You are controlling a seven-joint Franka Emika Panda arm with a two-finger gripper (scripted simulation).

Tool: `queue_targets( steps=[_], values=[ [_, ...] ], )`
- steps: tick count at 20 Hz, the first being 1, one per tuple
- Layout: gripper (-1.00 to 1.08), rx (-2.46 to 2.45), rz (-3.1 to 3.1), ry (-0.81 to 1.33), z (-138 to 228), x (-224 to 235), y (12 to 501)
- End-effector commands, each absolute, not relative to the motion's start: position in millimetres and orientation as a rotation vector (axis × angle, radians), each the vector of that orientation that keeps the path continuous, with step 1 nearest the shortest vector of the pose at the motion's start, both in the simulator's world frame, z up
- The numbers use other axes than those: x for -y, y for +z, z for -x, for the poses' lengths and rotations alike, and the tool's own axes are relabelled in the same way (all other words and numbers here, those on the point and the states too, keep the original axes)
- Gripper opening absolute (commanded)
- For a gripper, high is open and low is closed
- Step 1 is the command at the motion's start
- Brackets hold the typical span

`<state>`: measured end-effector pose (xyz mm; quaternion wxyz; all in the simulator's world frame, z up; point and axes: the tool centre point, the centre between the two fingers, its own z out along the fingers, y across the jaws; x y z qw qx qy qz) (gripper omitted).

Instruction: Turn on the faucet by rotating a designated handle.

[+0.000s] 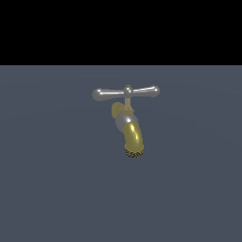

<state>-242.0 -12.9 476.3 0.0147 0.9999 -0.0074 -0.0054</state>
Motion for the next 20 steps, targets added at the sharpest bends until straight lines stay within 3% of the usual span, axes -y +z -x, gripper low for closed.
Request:
queue_targets(
  steps=[1, 20],
  values=[
    [-1.0, 0.023, -3.112, -0.017, 242.0, 12.9, 476.3],
    [-1.0, -0.291, -3.101, -0.016, 235.1, 45.8, 446.3]
  ],
)
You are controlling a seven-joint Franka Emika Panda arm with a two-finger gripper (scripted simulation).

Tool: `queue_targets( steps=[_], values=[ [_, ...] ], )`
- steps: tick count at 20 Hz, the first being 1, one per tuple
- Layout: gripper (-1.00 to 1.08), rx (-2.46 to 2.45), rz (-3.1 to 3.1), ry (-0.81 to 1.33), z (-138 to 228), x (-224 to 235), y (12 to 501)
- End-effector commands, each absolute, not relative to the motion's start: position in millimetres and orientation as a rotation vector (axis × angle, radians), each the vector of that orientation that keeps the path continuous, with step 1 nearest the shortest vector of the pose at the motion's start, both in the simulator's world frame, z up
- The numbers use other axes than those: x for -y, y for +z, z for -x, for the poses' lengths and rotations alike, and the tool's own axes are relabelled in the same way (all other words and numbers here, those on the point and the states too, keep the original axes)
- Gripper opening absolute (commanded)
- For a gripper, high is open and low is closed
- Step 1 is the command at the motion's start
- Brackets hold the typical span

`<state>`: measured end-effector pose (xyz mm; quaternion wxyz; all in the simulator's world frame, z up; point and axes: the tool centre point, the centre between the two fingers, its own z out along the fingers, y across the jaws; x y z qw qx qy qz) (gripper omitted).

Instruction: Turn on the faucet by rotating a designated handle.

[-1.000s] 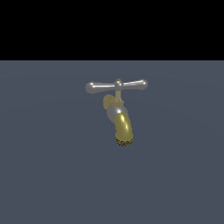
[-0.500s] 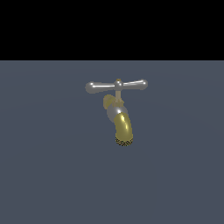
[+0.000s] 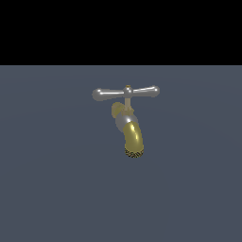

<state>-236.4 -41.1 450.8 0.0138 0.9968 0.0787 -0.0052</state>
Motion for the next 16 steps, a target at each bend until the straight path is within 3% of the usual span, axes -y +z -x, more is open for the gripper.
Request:
queue_targets(
  steps=[1, 16],
  values=[
    [-1.0, -0.325, -3.097, -0.016, 233.9, 49.3, 443.0],
    [-1.0, -0.837, -3.003, -0.015, 206.9, 99.0, 392.9]
  ],
)
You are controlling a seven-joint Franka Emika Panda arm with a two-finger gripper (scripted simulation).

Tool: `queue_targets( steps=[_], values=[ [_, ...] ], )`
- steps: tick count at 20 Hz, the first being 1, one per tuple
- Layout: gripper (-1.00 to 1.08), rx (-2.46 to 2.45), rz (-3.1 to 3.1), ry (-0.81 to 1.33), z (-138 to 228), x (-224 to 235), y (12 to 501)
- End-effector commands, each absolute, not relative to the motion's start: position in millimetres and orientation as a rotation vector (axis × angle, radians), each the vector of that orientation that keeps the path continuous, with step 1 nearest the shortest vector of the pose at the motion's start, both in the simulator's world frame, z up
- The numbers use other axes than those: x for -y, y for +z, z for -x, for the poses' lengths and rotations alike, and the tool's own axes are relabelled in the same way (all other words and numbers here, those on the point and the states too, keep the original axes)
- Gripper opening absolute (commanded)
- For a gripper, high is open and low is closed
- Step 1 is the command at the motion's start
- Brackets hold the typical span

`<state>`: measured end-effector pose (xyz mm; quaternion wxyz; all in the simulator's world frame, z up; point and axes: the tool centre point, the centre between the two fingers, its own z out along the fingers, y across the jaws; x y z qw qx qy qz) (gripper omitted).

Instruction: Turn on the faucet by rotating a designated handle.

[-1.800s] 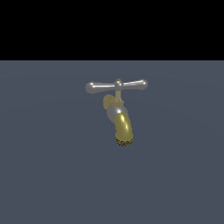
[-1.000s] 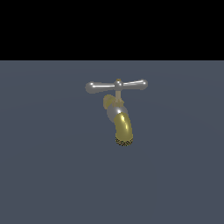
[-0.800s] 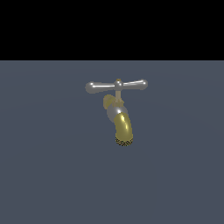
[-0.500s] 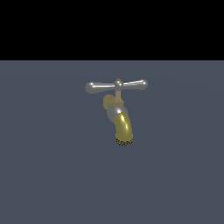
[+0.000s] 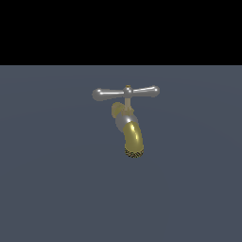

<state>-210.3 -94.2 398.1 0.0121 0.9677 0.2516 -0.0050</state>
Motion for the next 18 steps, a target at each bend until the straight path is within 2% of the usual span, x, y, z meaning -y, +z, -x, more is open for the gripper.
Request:
queue_targets(
  steps=[1, 18],
  values=[
    [-1.0, -0.871, -2.993, -0.015, 204.5, 102.0, 389.6],
    [-1.0, -1.415, -2.78, -0.015, 154.4, 143.2, 333.1]
  ],
)
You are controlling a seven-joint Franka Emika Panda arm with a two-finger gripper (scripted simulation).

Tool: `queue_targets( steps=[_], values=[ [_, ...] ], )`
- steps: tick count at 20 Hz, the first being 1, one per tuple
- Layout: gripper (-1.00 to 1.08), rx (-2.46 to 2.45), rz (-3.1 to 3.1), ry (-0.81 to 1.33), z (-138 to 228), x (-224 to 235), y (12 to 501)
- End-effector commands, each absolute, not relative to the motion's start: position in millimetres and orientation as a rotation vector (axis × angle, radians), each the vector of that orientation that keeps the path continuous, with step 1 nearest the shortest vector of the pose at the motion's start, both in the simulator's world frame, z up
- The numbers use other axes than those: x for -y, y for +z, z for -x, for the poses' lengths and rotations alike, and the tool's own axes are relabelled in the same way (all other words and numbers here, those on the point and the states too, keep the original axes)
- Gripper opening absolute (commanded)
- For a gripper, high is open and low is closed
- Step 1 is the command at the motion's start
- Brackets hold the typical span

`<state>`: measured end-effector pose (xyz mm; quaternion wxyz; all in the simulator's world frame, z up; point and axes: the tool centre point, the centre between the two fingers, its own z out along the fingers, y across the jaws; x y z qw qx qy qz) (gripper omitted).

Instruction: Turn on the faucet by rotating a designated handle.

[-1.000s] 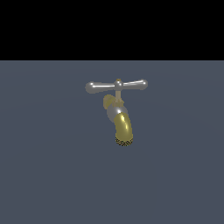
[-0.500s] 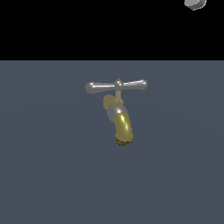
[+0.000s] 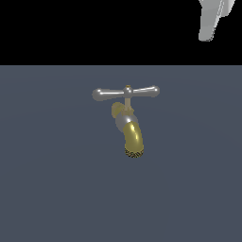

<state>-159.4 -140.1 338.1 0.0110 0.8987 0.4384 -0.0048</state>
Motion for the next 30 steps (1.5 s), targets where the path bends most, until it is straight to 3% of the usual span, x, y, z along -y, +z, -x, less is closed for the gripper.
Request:
queue_targets(
  steps=[1, 30],
  values=[
    [-1.0, -1.445, -2.764, -0.015, 151.1, 144.9, 329.9],
    [-1.0, -2.172, -2.251, -0.008, 53.5, 159.4, 243.9]
  ],
)
